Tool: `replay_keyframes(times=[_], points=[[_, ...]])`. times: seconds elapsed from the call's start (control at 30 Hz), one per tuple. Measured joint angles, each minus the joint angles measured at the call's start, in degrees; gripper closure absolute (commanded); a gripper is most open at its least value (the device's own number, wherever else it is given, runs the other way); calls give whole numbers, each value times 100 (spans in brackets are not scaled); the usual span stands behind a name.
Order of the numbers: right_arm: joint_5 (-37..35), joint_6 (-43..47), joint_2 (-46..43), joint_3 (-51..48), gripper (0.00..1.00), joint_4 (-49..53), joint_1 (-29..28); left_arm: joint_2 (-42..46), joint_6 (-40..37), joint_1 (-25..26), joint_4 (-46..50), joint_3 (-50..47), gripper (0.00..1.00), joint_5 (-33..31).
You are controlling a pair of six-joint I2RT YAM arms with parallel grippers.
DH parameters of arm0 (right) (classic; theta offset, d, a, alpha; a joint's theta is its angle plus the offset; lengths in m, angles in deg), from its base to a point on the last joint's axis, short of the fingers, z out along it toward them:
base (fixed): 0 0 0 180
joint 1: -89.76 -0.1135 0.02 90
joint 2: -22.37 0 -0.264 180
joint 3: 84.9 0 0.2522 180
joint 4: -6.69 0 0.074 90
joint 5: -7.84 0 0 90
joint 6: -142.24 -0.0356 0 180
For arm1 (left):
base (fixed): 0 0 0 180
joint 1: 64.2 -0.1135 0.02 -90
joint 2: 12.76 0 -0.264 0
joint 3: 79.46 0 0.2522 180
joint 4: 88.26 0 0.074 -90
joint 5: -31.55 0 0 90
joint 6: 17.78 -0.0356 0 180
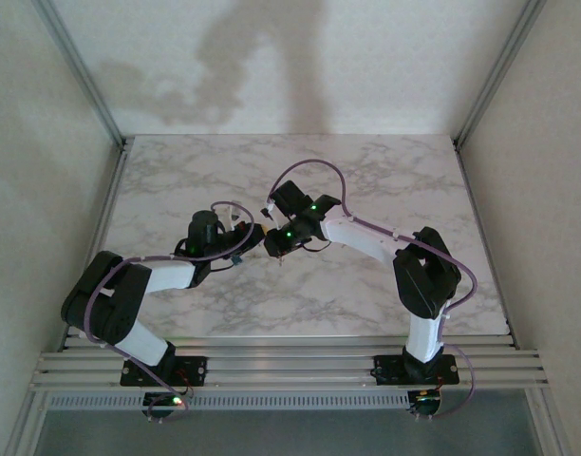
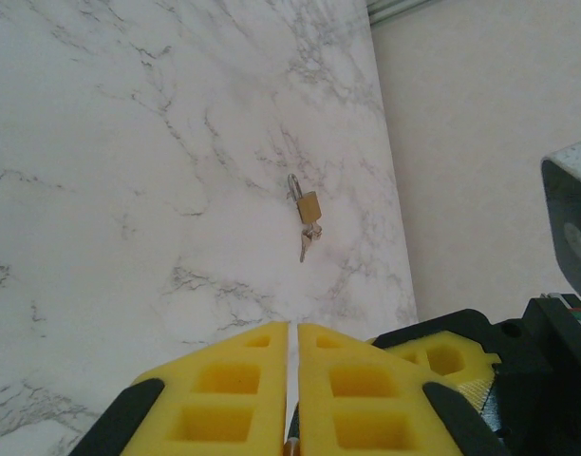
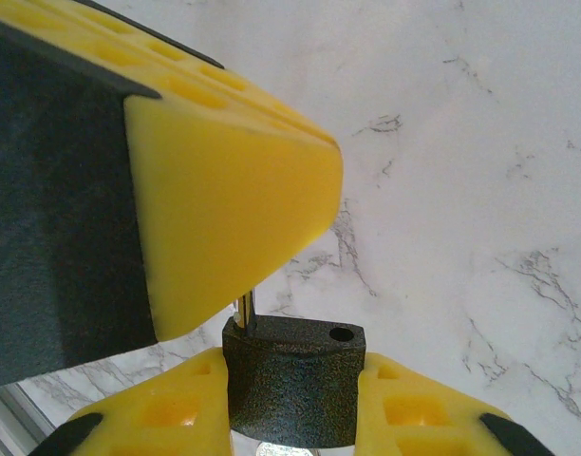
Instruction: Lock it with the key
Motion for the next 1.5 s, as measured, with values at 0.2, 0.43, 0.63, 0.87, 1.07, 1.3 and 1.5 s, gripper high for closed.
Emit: replay_keyframes(times=[0.2,0.43,0.63,0.87,1.07,1.3,1.5], points=[[15,-2,-2,-98,73,-114,-7,33,-2,37,136,0,100,-131],[7,17,-2,-129,64,-164,-9,66,0,59,146,0,100,-192],[7,42,-24,-173,54,-195,-9,114,-4,63,142,0,100,-289],[4,105,-164,-251,46,-170,-11,114,-4,63,142,0,100,-306],[11,107,-422,-494,47,-245,-9,114,-4,63,138,0,100,-304],[175,103,-669,-942,49,-564,-11,114,-4,63,125,0,100,-304],[195,70,-678,-990,50,-800,-11,114,-4,66,122,0,100,-302]])
